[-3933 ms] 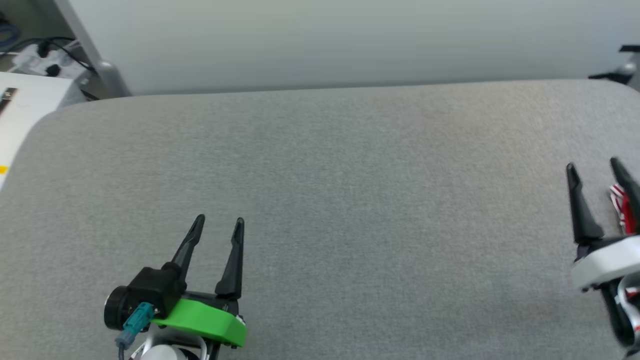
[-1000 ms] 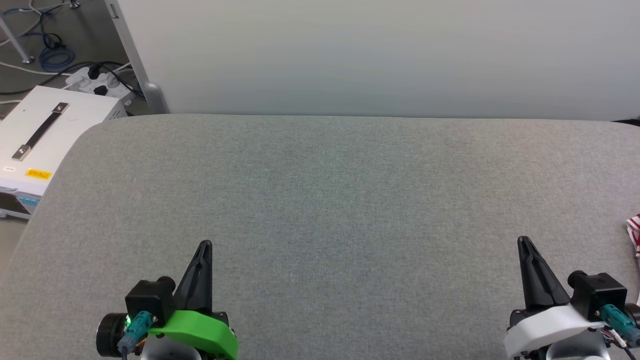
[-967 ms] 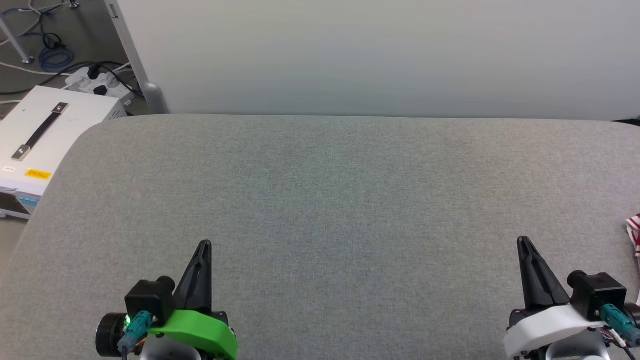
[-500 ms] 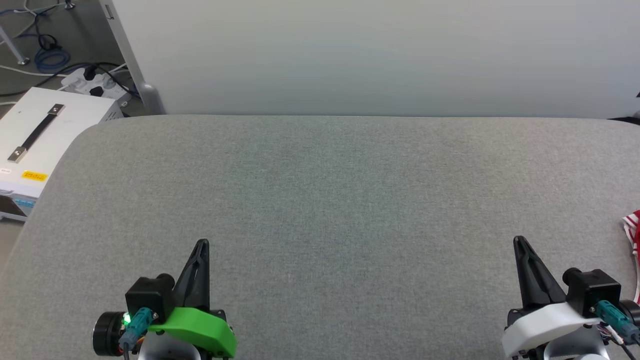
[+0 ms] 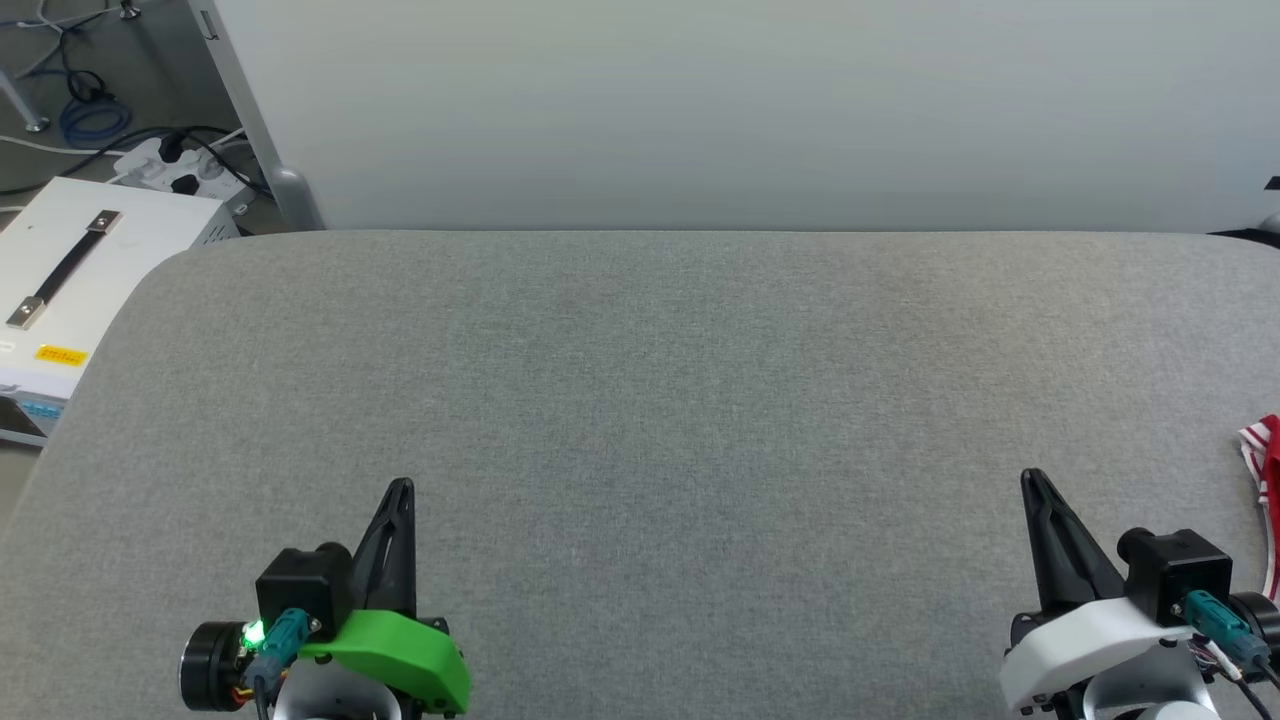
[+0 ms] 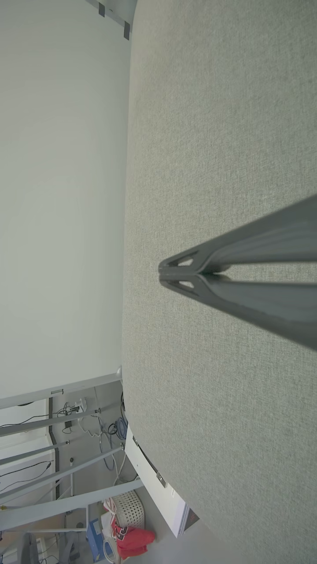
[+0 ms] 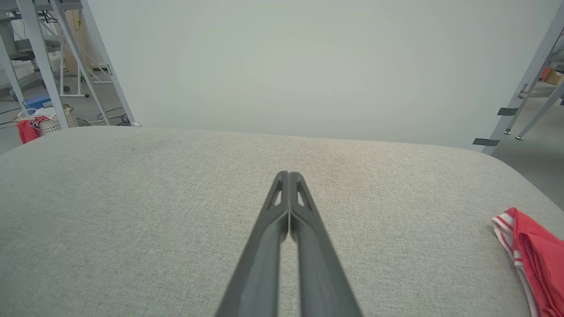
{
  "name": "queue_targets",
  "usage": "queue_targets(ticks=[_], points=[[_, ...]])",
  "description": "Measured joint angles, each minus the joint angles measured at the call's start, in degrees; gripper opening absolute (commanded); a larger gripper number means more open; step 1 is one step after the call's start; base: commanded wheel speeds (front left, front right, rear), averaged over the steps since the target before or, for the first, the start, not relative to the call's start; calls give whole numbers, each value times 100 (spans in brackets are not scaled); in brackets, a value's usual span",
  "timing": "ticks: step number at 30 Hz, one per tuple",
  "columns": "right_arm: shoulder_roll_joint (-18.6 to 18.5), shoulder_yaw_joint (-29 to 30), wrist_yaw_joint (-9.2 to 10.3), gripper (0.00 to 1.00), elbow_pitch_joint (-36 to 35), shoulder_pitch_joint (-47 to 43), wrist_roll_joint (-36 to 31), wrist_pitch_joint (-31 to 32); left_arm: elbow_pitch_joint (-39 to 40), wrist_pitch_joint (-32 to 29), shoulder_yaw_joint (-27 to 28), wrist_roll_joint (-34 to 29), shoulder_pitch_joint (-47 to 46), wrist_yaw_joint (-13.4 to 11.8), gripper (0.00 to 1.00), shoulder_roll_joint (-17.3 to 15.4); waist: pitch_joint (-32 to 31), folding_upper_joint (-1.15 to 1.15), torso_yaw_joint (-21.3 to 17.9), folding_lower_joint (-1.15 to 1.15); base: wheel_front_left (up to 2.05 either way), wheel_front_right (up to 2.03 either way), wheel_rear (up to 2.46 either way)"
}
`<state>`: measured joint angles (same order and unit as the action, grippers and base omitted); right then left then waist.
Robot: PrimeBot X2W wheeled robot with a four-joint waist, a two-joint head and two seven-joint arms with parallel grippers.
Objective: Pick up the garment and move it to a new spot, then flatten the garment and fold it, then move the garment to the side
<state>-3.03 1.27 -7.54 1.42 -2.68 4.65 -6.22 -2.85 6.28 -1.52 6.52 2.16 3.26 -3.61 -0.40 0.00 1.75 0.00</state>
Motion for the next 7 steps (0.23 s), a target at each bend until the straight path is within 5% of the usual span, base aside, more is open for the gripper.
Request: queue_targets(ticks=[7], points=[[1,-13,0,0,-13,47,-57,82,26,-82,11,-71,-12,-41,0,3,5,0,-24,0,0,0,0]])
